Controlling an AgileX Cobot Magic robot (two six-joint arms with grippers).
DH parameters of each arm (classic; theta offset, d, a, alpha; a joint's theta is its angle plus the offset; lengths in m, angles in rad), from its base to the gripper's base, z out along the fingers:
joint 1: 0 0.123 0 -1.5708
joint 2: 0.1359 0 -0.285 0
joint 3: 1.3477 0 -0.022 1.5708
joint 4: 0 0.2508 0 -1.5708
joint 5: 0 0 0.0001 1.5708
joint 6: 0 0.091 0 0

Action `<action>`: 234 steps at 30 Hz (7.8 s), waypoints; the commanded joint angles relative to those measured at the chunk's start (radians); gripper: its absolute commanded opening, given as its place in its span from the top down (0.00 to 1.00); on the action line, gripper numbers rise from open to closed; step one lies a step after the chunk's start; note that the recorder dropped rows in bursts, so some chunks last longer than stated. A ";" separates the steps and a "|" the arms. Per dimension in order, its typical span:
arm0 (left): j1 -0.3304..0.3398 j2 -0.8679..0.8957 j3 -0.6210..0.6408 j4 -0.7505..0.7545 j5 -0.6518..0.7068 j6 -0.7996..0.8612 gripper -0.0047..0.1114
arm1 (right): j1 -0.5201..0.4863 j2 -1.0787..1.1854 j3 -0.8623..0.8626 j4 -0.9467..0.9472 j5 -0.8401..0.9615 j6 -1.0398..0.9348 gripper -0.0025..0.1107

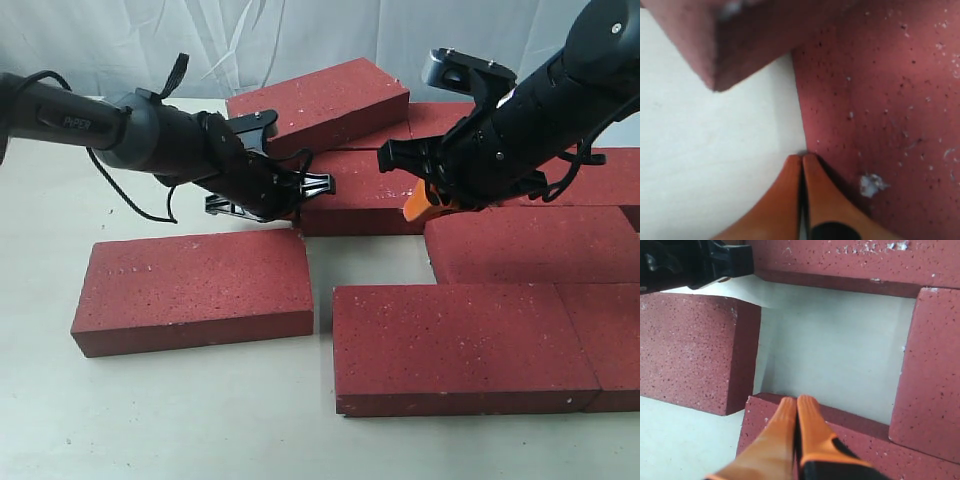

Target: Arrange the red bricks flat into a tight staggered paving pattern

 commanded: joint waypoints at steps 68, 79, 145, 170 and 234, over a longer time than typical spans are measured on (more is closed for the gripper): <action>-0.040 0.026 -0.085 -0.121 -0.100 0.040 0.96 | 0.001 -0.009 -0.001 -0.006 -0.013 -0.007 0.98; -0.019 0.008 -0.085 0.013 -0.030 0.043 0.96 | 0.001 -0.009 -0.001 -0.006 0.001 -0.015 0.98; 0.419 -0.845 0.621 0.639 0.374 -0.246 0.96 | 0.401 0.187 -0.250 -0.118 0.097 -0.072 0.98; 0.417 -0.564 0.621 0.379 0.295 -0.110 0.96 | 0.421 0.344 -0.290 -0.250 -0.069 0.107 0.98; 0.417 -0.533 0.579 0.077 0.279 0.175 0.96 | 0.421 0.377 -0.290 -0.274 0.178 0.239 0.98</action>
